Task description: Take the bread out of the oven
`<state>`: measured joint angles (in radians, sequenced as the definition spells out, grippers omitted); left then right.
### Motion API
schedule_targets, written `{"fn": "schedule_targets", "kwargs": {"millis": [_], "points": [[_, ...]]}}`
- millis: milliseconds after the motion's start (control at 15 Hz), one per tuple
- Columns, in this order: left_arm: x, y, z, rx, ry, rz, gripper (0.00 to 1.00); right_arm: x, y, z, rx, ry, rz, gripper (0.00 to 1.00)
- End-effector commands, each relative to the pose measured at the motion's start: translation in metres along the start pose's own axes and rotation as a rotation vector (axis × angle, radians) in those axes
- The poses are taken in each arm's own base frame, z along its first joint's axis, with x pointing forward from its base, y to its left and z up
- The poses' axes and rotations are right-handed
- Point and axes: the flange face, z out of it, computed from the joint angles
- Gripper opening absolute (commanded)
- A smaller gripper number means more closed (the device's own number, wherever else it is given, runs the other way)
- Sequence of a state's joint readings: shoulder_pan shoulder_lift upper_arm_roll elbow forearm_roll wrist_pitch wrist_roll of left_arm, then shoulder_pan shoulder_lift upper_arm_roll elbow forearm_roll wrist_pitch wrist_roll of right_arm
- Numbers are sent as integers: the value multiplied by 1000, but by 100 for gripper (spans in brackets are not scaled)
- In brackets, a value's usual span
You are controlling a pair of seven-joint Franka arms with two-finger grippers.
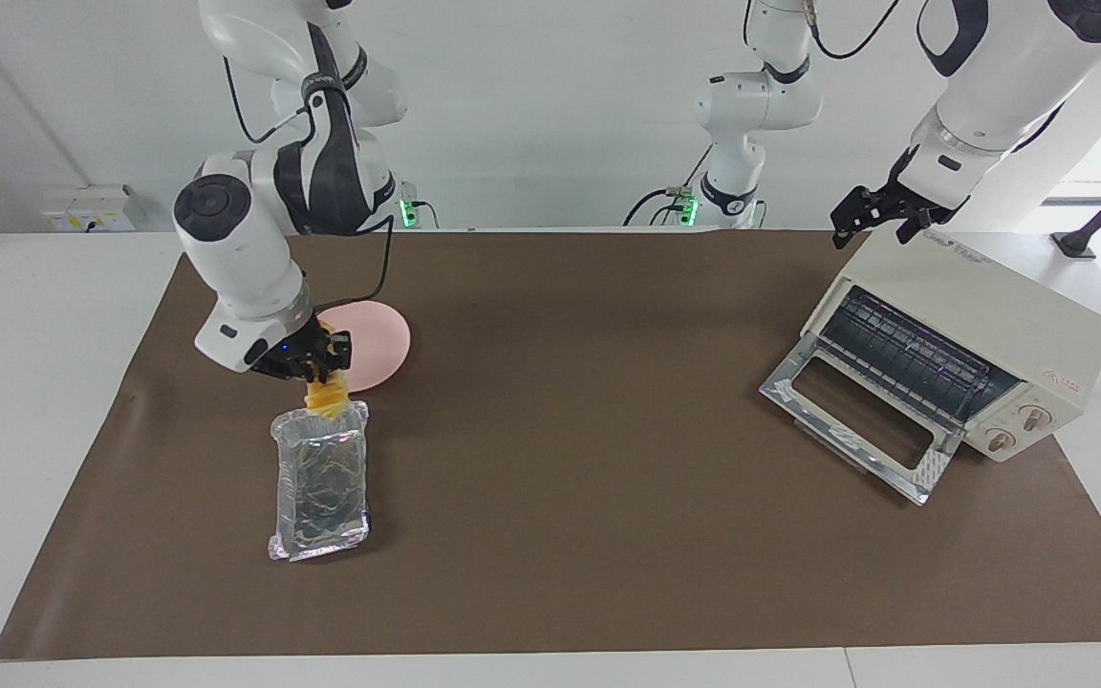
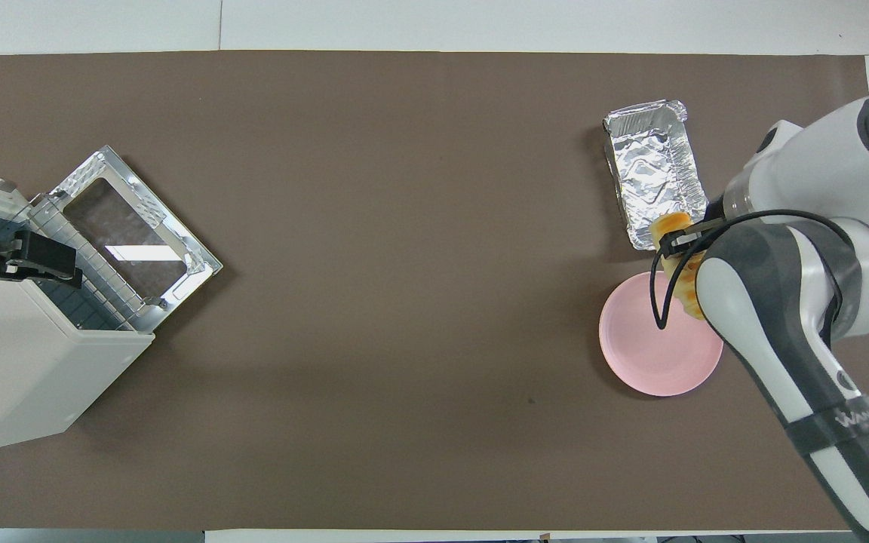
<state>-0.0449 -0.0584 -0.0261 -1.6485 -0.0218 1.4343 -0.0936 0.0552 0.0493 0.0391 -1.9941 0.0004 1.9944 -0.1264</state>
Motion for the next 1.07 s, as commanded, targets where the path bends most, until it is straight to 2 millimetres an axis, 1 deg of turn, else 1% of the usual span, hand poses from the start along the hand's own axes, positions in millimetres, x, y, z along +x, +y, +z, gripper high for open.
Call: {"fn": "schedule_targets", "kwargs": {"millis": [0, 133, 200, 333, 400, 600, 667, 733, 800, 867, 933, 1000], "points": [[-7, -3, 0, 12, 16, -1, 100, -64, -11, 43, 2, 72, 41, 0], [-7, -3, 0, 12, 16, -2, 100, -89, -30, 78, -8, 139, 13, 0], [-7, -3, 0, 12, 16, -1, 100, -95, -31, 91, -9, 153, 21, 0], [-7, -3, 0, 12, 16, -1, 100, -94, -35, 100, -8, 159, 37, 0], [-7, -3, 0, 12, 16, -2, 100, -94, -41, 105, -7, 167, 27, 0], [-7, -3, 0, 12, 16, -2, 100, -96, -43, 109, -5, 161, 43, 0], [-7, -3, 0, 12, 16, -2, 100, -96, -42, 109, -5, 156, 48, 81], [-7, -3, 0, 12, 16, -1, 100, -96, -43, 108, -5, 142, 47, 100], [-7, -3, 0, 12, 16, -1, 100, -95, -45, 105, -4, 125, 38, 100], [-7, -3, 0, 12, 16, -1, 100, -89, -44, 94, -4, 119, 34, 100], [-7, -3, 0, 12, 16, -1, 100, -83, -44, 80, -2, 99, 33, 100], [-7, -3, 0, 12, 16, -1, 100, -74, -41, 58, 0, 77, 40, 100]]}}
